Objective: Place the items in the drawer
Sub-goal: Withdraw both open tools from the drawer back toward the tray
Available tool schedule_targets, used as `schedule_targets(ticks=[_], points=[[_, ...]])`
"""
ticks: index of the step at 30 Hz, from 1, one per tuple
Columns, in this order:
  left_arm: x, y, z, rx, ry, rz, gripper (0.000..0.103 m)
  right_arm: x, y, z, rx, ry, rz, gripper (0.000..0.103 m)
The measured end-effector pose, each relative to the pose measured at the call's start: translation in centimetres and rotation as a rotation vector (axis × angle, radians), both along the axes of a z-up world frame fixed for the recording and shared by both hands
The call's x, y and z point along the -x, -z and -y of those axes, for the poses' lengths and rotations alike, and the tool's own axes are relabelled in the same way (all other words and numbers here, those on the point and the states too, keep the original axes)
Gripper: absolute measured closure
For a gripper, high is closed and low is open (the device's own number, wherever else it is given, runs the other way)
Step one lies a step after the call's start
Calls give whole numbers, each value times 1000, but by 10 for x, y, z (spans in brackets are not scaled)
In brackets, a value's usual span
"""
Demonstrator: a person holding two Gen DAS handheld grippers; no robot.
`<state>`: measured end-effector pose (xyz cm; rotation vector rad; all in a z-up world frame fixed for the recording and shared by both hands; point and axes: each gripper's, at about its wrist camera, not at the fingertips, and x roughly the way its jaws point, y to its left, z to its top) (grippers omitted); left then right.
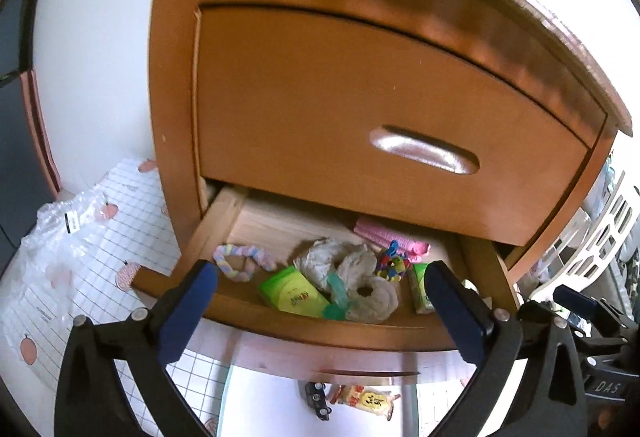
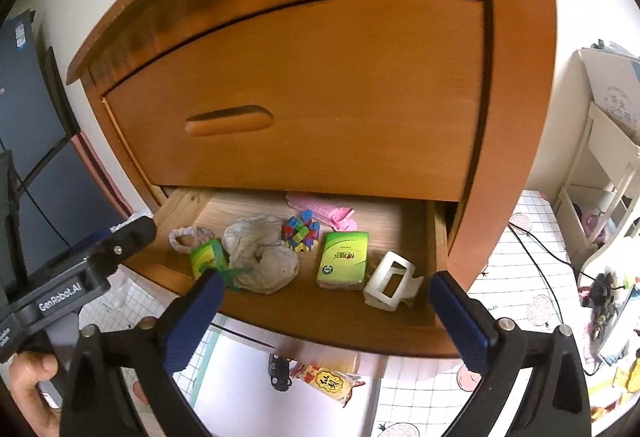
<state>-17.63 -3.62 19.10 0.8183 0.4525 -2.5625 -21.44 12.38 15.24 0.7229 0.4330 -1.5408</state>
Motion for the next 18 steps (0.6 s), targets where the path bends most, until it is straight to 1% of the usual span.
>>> schedule_targets(ticks=[4, 8, 10, 12, 14, 16, 18], points=[[-20, -7, -8, 4, 1, -67, 0, -2, -3, -19, 34, -2, 6, 0], [-48, -9, -21, -5, 9, -134, 0, -7, 1, -46, 68, -16, 2, 0], [-61, -6, -28, 4, 3, -145, 0, -10, 5, -60, 86, -18, -7, 0], [-72, -1, -37, 25, 3, -136, 0, -14, 11, -74, 99, -25, -14, 0], [-80, 7, -43, 23, 13, -128, 0, -17, 20, -87, 104, -23, -13, 0], [-86, 17, -49, 6, 35, -124, 0, -19, 30, -97, 102, -28, -6, 0], [-90, 32, -52, -39, 61, -115, 0, -22, 45, -103, 86, -28, 1, 0]])
